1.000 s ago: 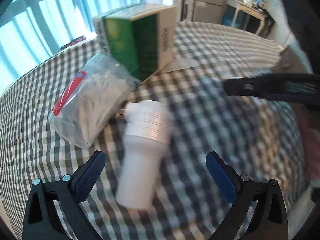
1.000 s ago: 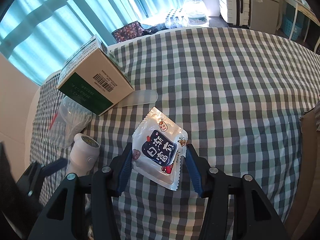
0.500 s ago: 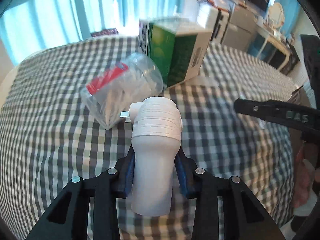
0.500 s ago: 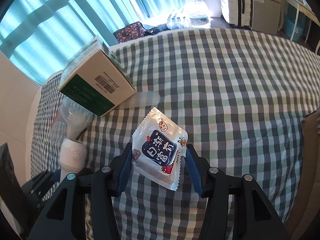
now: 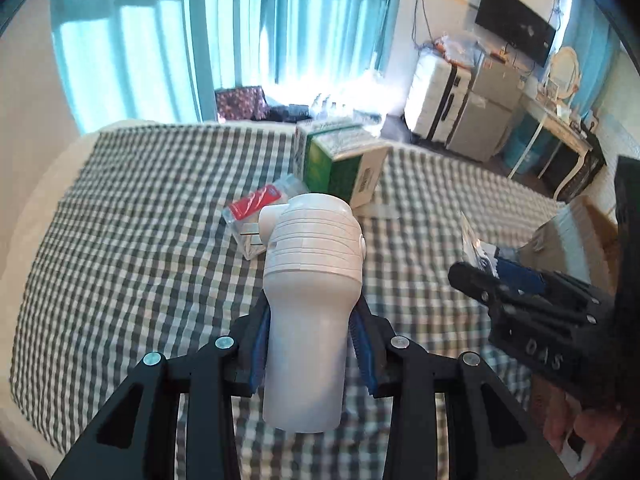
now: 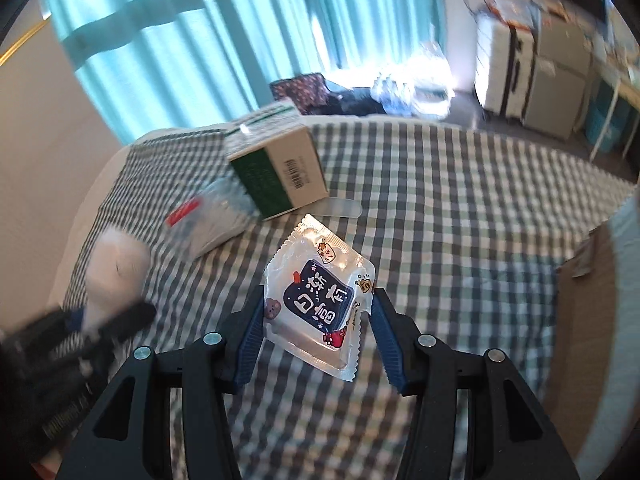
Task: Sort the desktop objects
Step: 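Carry sachet and white device over the box and open both tools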
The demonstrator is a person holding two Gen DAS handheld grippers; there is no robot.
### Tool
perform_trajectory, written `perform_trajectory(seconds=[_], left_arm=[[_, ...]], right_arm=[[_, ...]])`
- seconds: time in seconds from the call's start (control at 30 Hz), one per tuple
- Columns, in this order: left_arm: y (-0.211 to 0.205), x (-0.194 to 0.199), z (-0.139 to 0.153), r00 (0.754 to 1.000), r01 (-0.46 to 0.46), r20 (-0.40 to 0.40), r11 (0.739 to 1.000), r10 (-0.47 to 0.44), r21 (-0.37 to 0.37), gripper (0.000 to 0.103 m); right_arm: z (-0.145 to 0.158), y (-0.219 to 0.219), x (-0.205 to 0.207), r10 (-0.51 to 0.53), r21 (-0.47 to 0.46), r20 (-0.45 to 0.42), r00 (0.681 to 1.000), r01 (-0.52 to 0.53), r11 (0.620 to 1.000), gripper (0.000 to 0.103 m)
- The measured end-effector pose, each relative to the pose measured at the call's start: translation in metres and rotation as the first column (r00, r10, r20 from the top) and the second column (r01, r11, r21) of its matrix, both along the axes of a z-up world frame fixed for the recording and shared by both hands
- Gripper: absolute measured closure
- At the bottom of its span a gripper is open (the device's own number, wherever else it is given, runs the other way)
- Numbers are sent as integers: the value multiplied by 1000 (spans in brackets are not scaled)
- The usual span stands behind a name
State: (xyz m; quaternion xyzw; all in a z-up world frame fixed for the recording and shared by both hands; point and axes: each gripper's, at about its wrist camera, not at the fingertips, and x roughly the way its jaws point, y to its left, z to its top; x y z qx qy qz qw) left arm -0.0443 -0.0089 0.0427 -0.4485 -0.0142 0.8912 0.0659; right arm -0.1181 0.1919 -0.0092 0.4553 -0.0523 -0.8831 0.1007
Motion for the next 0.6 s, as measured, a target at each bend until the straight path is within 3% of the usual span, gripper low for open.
perform_trajectory(seconds=[0.17,0.27,0.37,0.47,0.6], left_arm=[[37,4,25,997,60,-53,998,-60,0,66],[60,7,52,989,117,-97,993,-115,17,66],[92,19,74,973,194,-133,980,-188,37,66],[135,27,88,945,301,-152,951,-288,67,66],[195,30,96,895,424,-172,904,-412,43,66]], right_arm=[[50,16,48,1,-42,-90,996,-5,999,52],[72,27,82,-4,-2,-144,990,3,1000,52],[86,51,103,-31,-14,-138,990,30,999,52],[105,89,122,-111,-18,-155,982,109,994,52],[127,136,144,-204,66,-198,959,221,973,52]])
